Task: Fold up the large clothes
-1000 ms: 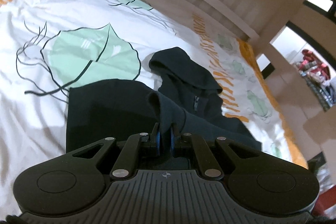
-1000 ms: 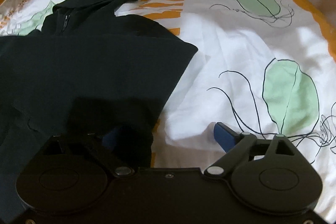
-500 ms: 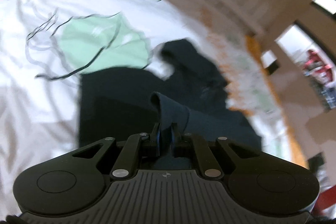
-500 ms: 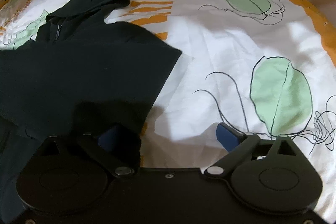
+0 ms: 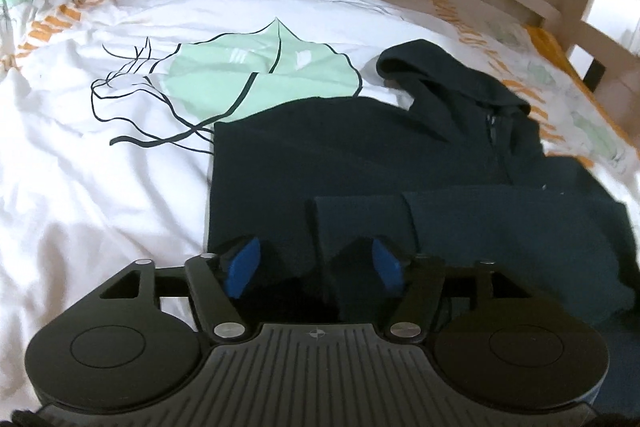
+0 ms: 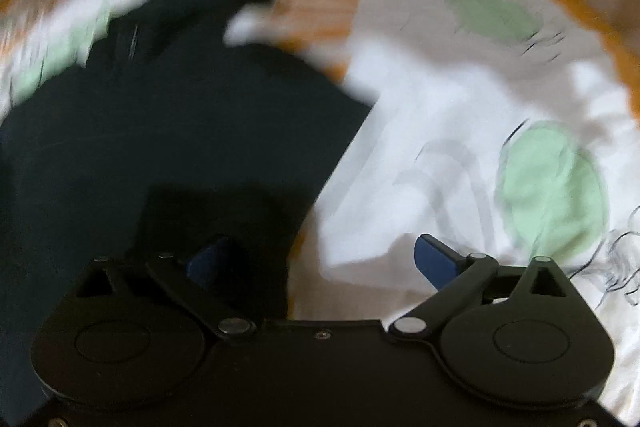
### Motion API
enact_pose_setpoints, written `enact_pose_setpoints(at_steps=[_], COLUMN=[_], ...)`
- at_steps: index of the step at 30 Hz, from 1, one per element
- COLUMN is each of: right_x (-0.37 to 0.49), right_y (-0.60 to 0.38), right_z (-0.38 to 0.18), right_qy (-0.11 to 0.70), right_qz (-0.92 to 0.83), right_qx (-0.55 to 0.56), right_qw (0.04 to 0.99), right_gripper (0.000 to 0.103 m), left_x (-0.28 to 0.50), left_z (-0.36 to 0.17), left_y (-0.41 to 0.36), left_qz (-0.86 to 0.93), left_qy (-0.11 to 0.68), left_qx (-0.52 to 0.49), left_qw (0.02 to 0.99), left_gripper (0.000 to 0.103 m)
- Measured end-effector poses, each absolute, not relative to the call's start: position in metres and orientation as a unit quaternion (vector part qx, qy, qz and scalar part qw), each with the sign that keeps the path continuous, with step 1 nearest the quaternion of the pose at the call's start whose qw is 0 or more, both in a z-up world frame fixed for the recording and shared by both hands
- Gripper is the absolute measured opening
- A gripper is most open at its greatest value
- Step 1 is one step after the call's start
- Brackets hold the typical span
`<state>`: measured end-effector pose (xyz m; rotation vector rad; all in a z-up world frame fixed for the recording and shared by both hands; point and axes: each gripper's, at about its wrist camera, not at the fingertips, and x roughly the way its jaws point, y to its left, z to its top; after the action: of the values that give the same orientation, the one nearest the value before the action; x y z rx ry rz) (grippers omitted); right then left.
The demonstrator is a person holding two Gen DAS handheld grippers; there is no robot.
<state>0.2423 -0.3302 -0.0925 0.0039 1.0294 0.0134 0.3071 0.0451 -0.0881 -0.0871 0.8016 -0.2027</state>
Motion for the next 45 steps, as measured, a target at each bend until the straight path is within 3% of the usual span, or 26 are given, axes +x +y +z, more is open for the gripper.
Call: enact_pose_setpoints(at_steps=[5,15,22,26,31,36,45], right_x=[0.243,0.247,0.257,0.256,0.247,0.243,0.311], right_y=[-0.34,-0.364,-0.351,-0.353,-0.358,-0.354,-0.315], right_z=[-0.089,-0.082,-0.101,-0.099,-0.08,-0.058,-0.052], right_qy=[0.496,0.425,0.416,0.405,0.358,0.309,0.311], right_qz=[0.014,-0.032,-0.086,-0.102,-0.124,-0.099,-0.014], right_qx=[0.027,0.137,0.045,0.058,0.072,0.107,0.109], right_qw=[0.868,0.894,0.904,0.907,0.923,0.94,0.944], right_gripper=[0.102,0.102,0.102,0.102,0.102,0.102,0.102], left_x=[0.294,0.292,0.292,0.292,0.292,0.303,0.399], left_z=[-0.101,-0.105,-0.106,-0.103,-0.083,-0.043,-0.011], left_y=[0.036,0.042,0.043,0.042,0.045,0.041,-0.013], left_qz=[-0.093,-0.101,-0.104,-0.103,-0.105,-0.112,-0.166], left_qy=[0.346,0.333,0.333,0.336,0.34,0.296,0.272], left_qx=[-0.014,-0.032,-0.035,-0.031,-0.051,-0.085,-0.048], left_qw=[0.933,0.937,0.937,0.936,0.933,0.945,0.947], left_gripper=[0.076,0.078,0.079,0.079,0.078,0.079,0.079])
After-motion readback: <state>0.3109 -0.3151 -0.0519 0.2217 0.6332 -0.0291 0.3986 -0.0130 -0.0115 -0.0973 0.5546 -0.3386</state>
